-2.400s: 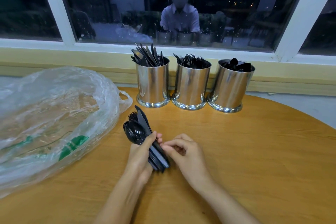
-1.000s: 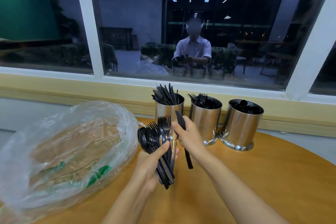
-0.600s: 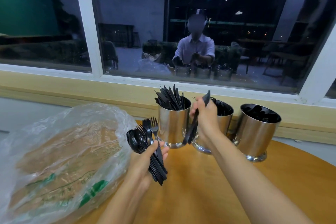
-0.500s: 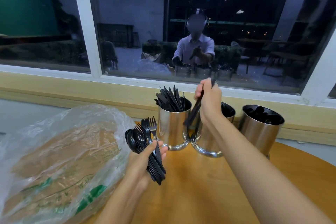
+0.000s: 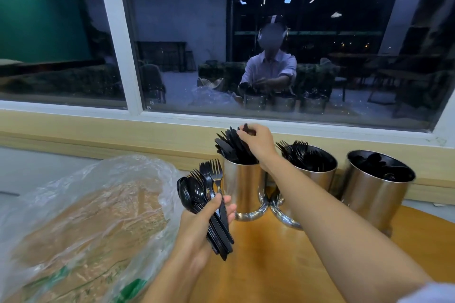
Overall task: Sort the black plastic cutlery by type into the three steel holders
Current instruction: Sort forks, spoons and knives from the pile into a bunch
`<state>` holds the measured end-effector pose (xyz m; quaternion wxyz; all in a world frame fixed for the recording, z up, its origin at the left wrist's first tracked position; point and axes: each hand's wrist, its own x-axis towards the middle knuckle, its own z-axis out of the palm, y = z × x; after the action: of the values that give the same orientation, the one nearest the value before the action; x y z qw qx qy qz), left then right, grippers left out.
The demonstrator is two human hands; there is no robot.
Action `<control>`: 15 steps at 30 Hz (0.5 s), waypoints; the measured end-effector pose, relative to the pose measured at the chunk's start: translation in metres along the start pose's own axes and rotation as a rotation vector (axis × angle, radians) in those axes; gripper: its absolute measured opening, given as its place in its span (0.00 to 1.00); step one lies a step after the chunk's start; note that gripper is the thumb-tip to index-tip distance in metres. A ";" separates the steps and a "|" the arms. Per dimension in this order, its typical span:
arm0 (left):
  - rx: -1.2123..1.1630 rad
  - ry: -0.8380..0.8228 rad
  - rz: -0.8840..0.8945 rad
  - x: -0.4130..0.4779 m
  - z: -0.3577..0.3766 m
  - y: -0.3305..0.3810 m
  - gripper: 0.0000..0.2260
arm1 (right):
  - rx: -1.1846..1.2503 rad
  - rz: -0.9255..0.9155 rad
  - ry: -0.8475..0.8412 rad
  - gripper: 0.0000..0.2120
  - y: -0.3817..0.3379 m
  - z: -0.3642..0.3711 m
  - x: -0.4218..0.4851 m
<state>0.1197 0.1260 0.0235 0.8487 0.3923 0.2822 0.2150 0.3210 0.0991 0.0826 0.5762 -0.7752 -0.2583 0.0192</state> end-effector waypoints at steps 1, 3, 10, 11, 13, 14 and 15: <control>-0.004 -0.001 -0.001 0.000 0.000 0.000 0.09 | -0.010 -0.024 -0.003 0.14 -0.006 -0.005 0.000; -0.010 -0.004 0.000 -0.001 0.000 -0.001 0.09 | -0.076 -0.066 -0.015 0.21 -0.013 -0.014 -0.002; 0.001 -0.020 0.032 -0.005 0.006 0.001 0.06 | -0.594 -0.458 -0.197 0.27 -0.008 0.002 -0.009; 0.010 -0.019 0.039 -0.005 0.006 0.002 0.06 | -0.686 -0.502 -0.270 0.27 -0.007 0.009 -0.007; 0.022 -0.015 0.051 -0.004 0.006 0.004 0.06 | -0.843 -0.542 -0.344 0.25 0.001 0.014 0.002; 0.020 -0.012 0.055 -0.003 0.004 0.005 0.06 | -0.860 -0.526 -0.310 0.24 0.007 0.013 0.007; 0.015 -0.009 0.056 -0.002 0.002 0.005 0.06 | -0.824 -0.478 -0.225 0.22 0.014 0.010 0.011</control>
<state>0.1187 0.1267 0.0297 0.8405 0.4075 0.2692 0.2347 0.3324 0.1099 0.0694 0.1784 -0.8509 -0.4758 -0.1337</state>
